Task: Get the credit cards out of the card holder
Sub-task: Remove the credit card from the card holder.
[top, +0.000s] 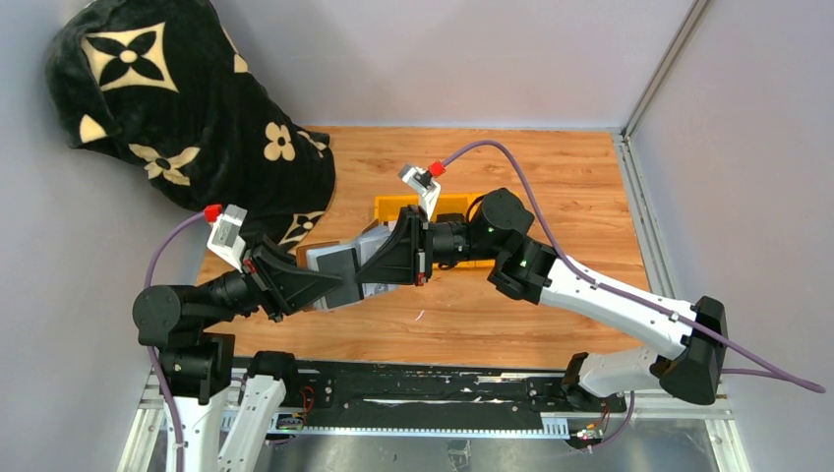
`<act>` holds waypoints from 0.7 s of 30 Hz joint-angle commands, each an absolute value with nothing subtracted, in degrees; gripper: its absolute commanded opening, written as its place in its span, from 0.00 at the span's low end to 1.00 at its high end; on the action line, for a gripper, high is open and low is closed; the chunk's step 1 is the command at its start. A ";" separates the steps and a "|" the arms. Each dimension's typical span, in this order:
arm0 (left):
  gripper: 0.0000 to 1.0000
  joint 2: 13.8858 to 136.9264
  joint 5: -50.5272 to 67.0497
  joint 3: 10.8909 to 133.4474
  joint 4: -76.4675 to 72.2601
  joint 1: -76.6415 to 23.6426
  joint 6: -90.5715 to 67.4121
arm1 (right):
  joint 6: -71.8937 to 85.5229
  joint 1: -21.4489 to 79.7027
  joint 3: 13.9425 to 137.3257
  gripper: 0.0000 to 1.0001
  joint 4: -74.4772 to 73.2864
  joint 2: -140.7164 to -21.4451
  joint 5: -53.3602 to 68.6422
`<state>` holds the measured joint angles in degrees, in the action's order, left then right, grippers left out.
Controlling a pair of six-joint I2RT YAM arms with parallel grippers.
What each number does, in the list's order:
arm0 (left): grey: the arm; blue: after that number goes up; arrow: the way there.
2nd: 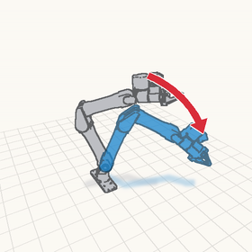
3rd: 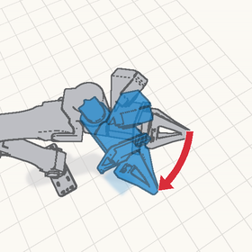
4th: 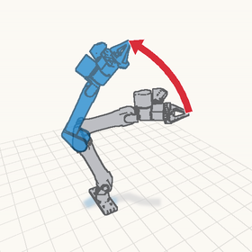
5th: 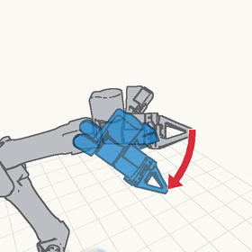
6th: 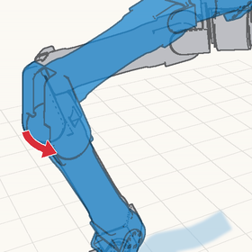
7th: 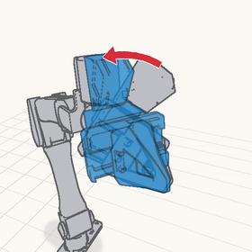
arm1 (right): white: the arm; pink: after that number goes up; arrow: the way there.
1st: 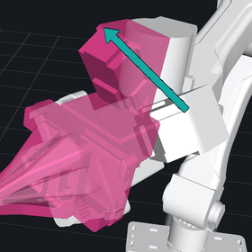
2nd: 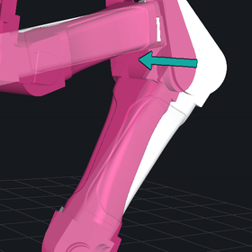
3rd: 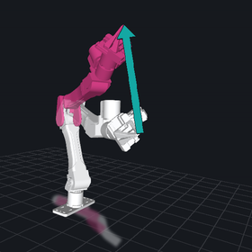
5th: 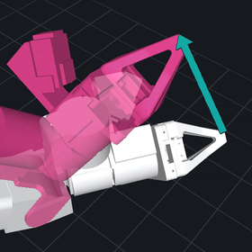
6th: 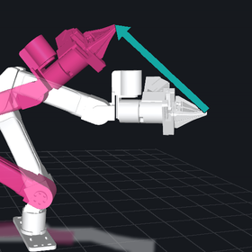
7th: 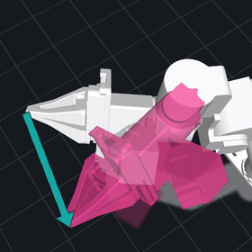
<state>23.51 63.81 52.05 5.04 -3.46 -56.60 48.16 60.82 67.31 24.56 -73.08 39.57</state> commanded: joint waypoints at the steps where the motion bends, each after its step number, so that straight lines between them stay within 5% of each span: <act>1: 0.18 22.77 67.83 50.32 -2.36 -4.13 -62.47 | 51.35 61.89 67.71 0.00 30.98 -76.21 38.22; 9: 0.44 22.63 70.42 48.96 -2.67 -4.31 -65.47 | 51.15 61.90 68.37 0.00 32.12 -76.95 42.53; 21: 0.17 23.18 72.19 50.39 -2.37 -4.39 -65.63 | 46.70 61.26 66.47 0.00 26.93 -73.80 43.12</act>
<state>23.09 68.79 48.93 -0.69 -3.62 -64.16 49.82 61.34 67.29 28.32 -75.33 45.41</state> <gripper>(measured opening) 0.242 0.007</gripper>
